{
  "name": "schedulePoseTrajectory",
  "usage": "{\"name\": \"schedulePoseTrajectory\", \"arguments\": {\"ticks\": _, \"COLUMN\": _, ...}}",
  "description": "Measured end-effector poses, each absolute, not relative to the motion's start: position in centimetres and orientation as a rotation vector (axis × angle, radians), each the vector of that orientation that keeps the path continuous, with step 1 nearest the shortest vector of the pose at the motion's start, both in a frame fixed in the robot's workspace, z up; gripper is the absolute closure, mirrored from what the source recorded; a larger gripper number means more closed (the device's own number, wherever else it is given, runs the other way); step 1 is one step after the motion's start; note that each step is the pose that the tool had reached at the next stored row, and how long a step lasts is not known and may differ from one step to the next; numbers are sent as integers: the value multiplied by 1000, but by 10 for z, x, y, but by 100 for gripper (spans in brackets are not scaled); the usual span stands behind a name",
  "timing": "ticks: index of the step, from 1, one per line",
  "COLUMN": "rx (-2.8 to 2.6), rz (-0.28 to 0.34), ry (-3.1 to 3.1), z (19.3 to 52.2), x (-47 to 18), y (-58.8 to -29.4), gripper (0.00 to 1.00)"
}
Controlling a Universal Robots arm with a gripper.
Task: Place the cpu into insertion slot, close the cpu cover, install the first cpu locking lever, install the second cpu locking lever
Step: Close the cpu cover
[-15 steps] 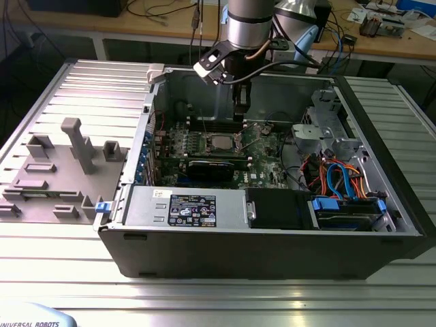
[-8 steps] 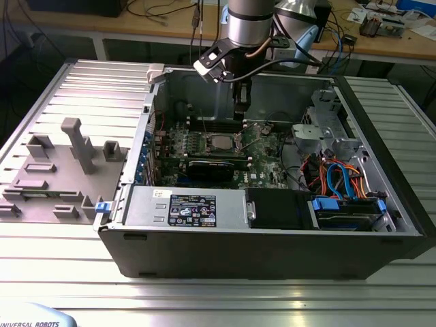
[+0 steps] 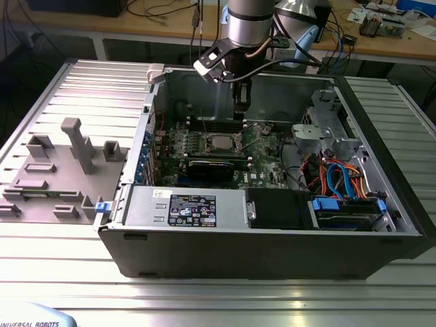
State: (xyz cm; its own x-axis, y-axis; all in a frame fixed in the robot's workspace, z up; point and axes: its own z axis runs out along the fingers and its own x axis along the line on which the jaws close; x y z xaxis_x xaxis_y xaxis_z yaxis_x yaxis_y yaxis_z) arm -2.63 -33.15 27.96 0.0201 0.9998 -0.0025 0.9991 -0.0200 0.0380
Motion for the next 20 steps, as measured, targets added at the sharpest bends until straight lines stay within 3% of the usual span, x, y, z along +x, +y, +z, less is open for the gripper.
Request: {"name": "schedulePoseTrajectory", "arguments": {"ticks": 20, "rx": 2225, "rz": 42, "ry": 2180, "z": 280, "x": -25, "y": -332, "gripper": 89}}
